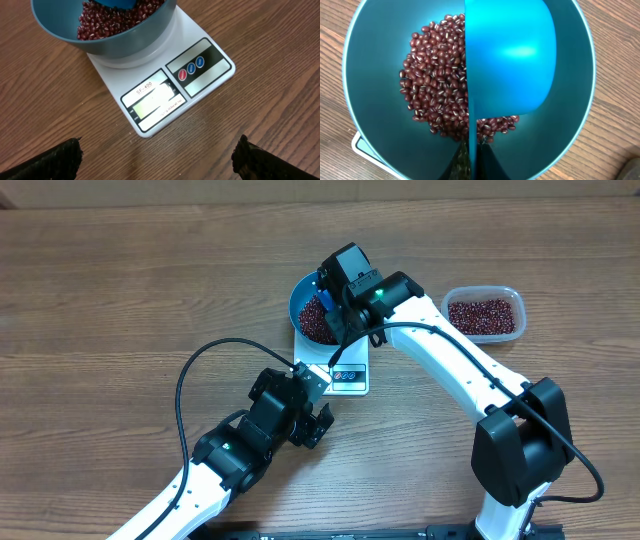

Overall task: Scoop item into bowl and weigh 150g on scale
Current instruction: 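Tilt the scoop inside the bowl with the right gripper to pour beans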

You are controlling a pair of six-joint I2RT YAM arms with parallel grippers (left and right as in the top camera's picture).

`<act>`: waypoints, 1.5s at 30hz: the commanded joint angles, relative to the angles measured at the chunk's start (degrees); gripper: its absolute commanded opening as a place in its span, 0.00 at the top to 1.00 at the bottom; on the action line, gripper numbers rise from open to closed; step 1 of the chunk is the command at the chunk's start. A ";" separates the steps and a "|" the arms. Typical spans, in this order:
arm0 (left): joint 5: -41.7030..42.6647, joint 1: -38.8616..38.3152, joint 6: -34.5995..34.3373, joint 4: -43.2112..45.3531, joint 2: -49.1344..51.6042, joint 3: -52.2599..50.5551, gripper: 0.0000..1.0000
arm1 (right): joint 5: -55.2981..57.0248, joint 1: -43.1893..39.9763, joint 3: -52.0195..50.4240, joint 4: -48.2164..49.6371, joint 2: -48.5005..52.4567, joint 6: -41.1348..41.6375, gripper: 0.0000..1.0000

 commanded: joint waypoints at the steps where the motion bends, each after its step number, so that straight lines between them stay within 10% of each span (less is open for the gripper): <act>1: 0.04 0.24 0.68 0.00 -0.55 -0.37 0.00 | 0.33 0.39 -0.04 -0.68 0.11 -0.24 0.96; 45: 0.04 0.24 0.66 0.00 -0.55 -0.37 0.00 | -13.16 -2.27 11.04 -9.09 -2.23 2.71 0.96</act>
